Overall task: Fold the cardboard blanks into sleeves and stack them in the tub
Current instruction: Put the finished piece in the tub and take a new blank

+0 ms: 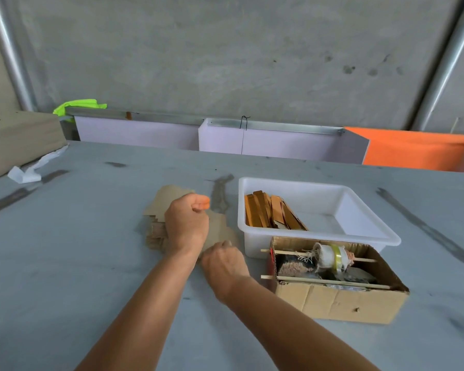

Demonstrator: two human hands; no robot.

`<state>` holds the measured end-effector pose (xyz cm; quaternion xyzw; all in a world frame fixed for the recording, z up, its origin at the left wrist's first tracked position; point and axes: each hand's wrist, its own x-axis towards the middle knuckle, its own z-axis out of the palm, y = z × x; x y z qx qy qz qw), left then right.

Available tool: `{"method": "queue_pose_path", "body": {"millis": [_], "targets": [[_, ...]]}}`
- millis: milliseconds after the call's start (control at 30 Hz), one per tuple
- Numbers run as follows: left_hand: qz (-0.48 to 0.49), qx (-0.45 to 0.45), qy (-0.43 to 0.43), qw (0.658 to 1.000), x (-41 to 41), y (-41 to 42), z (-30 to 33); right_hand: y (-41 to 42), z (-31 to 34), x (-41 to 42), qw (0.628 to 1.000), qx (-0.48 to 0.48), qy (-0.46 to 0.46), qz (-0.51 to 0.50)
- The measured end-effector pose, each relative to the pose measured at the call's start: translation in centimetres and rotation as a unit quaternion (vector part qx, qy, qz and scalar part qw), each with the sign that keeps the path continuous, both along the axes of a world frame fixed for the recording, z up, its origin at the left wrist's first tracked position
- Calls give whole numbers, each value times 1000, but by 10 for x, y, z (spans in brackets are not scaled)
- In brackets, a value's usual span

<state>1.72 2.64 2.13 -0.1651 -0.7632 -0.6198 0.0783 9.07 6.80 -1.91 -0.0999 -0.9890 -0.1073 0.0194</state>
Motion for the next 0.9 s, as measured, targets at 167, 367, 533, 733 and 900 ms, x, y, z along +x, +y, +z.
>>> {"method": "queue_pose_path", "body": {"millis": [167,367,533,733,900], "targets": [[-10,3,-13,1000,6,-1,-7,6,1,9,998,-21,47,31],[0,7,-30,1000,5,-10,-14,2,6,21,996,-73,53,-12],[20,-9,-10,1000,6,-21,-15,-1,44,41,964,-98,245,-27],[-129,70,-67,987,33,-30,0,33,76,94,817,-393,392,-158],[-207,63,-142,966,64,-25,0,47,73,134,687,-602,324,-245]]}}
